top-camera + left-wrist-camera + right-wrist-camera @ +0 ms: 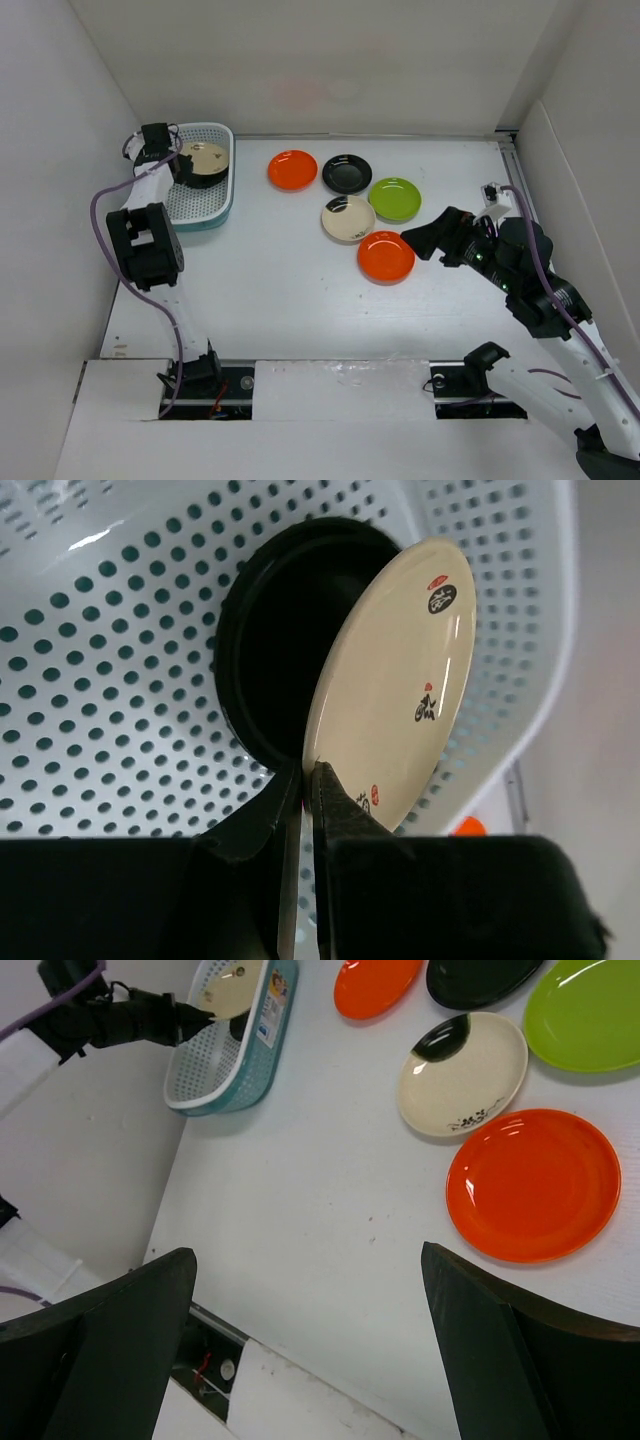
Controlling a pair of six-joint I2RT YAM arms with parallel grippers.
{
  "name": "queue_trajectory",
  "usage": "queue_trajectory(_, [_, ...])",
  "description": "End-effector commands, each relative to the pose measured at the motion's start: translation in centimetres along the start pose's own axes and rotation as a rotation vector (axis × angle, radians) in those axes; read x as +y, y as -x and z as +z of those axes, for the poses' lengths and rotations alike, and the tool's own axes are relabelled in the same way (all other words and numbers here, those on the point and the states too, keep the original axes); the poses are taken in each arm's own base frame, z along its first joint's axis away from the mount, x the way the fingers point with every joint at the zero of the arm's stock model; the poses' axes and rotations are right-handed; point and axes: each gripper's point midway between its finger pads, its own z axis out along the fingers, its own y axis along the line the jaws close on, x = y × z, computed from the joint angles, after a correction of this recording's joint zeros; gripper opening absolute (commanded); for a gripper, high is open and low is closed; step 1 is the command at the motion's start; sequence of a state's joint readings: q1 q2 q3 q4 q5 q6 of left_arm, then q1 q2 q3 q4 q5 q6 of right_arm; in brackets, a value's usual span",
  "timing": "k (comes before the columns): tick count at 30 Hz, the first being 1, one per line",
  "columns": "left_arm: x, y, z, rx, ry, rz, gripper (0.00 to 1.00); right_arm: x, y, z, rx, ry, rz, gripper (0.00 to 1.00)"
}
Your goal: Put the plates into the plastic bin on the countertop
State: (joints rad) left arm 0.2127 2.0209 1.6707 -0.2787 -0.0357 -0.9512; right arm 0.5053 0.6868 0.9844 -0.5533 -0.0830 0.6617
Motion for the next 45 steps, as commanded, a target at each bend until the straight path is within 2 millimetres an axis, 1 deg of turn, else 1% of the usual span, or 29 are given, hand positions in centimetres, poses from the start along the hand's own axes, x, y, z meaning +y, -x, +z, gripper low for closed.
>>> queue_trajectory(1, [-1.9, 0.8, -0.8, 0.024, -0.05, 0.021, 0.0, 1.5, 2.2, -0.9, -0.071, 0.042, -0.029, 1.0])
queue_trajectory(2, [-1.9, 1.5, -0.4, 0.012, -0.054, 0.013, 0.0, 1.5, 2.2, -0.9, -0.071, 0.042, -0.029, 1.0])
queue_trajectory(4, [-1.3, 1.1, 0.7, 0.022, -0.037, 0.026, 0.0, 1.3, 1.9, -0.9, -0.063, 0.036, -0.028, 1.0])
queue_trajectory(6, [-1.5, 1.1, 0.8, 0.03, -0.042, 0.036, 0.0, 1.3, 2.2, -1.1, -0.07, 0.027, -0.037, 1.0])
queue_trajectory(7, [-1.3, 0.9, 1.1, 0.038, -0.031, 0.036, 0.03, 1.3, 2.2, -1.1, -0.07, 0.027, -0.037, 1.0])
queue_trajectory(9, [-0.5, 0.5, 0.6, 0.049, -0.013, 0.037, 0.28, 1.1, 2.0, -1.1, -0.063, 0.021, -0.036, 1.0])
queue_trajectory(10, [-0.7, 0.5, 0.2, 0.044, -0.022, 0.028, 0.58, 1.0, 2.1, -1.1, -0.068, 0.014, -0.036, 1.0])
queue_trajectory(11, [-1.7, 1.3, -1.2, 0.018, -0.061, 0.026, 0.7, 1.0, 2.1, -1.1, -0.068, 0.014, -0.036, 1.0])
queue_trajectory(13, [-1.6, 1.4, -2.5, 0.006, -0.08, 0.025, 0.93, 1.1, 2.0, -1.1, -0.062, 0.022, -0.036, 1.0])
queue_trajectory(14, [-2.2, 1.8, -3.3, -0.014, -0.107, 0.04, 1.0, 1.3, 1.9, -1.1, -0.056, 0.03, -0.036, 1.0])
queue_trajectory(15, [-3.5, 2.1, -5.4, -0.031, -0.148, 0.06, 1.0, 1.3, 1.9, -1.1, -0.056, 0.03, -0.036, 1.0])
queue_trajectory(17, [-4.8, 2.2, -7.3, -0.057, -0.185, 0.1, 1.0, 1.6, 1.9, -1.1, -0.057, 0.044, -0.037, 1.0])
queue_trajectory(18, [-5.6, 2.5, -9.2, -0.08, -0.207, 0.128, 1.0, 1.4, 1.8, -0.9, -0.049, 0.038, -0.037, 1.0])
queue_trajectory(21, [-8.6, -1.0, -12.7, -0.057, -0.302, 0.203, 1.0, 1.8, 2.2, -0.8, -0.065, 0.051, -0.029, 1.0])
queue_trajectory(22, [-10.9, -3.8, -15.3, -0.037, -0.384, 0.252, 1.0, 1.5, 1.8, -0.6, -0.055, 0.043, -0.019, 1.0])
queue_trajectory(24, [-11.1, -7.7, -16.4, 0.005, -0.41, 0.296, 1.0, 1.4, 1.8, -0.2, -0.056, 0.044, -0.019, 1.0])
queue_trajectory(25, [-12.1, -9.6, -17.2, 0.033, -0.469, 0.299, 1.0, 1.4, 1.7, 0.1, -0.049, 0.039, -0.008, 1.0])
queue_trajectory(26, [-11.6, -13.1, -17.4, 0.101, -0.48, 0.308, 1.0, 1.4, 1.7, 0.1, -0.049, 0.039, -0.007, 1.0])
queue_trajectory(28, [-11.4, -16.5, -17.1, 0.157, -0.501, 0.318, 1.0, 1.4, 1.8, 0.4, -0.05, 0.04, 0.003, 1.0])
queue_trajectory(29, [-11.0, -18.2, -16.0, 0.182, -0.482, 0.322, 1.0, 1.7, 1.8, 0.3, -0.051, 0.053, 0.002, 1.0])
queue_trajectory(30, [-10.5, -21.1, -15.8, 0.227, -0.48, 0.346, 1.0, 1.7, 1.8, 0.3, -0.051, 0.053, 0.002, 1.0])
queue_trajectory(31, [-10.6, -22.7, -15.6, 0.259, -0.49, 0.347, 1.0, 1.8, 2.0, 0.4, -0.058, 0.059, 0.001, 1.0])
queue_trajectory(32, [-9.7, -24.8, -13.9, 0.286, -0.464, 0.368, 1.0, 1.8, 2.0, 0.4, -0.058, 0.059, 0.001, 1.0])
queue_trajectory(33, [-9.2, -26.7, -13.4, 0.308, -0.444, 0.383, 1.0, 1.8, 2.1, 0.3, -0.058, 0.059, 0.003, 1.0])
queue_trajectory(35, [-8.7, -27.8, -11.8, 0.312, -0.402, 0.369, 1.0, 1.8, 2.1, 0.3, -0.058, 0.059, 0.003, 1.0])
queue_trajectory(37, [-6.5, -28.9, -9.6, 0.325, -0.321, 0.351, 1.0, 1.8, 2.1, 0.3, -0.058, 0.059, 0.003, 1.0])
queue_trajectory(40, [-5.6, -28.9, -8.6, 0.299, -0.292, 0.257, 1.0, 1.8, 2.0, 0.0, -0.058, 0.059, 0.003, 1.0])
queue_trajectory(42, [-4.1, -28.9, -7.8, 0.28, -0.25, 0.221, 1.0, 1.9, 2.2, -0.3, -0.066, 0.066, 0.002, 1.0])
queue_trajectory(45, [-4.3, -28.6, -6.7, 0.244, -0.227, 0.166, 1.0, 1.6, 1.9, -0.1, -0.059, 0.06, -0.006, 1.0])
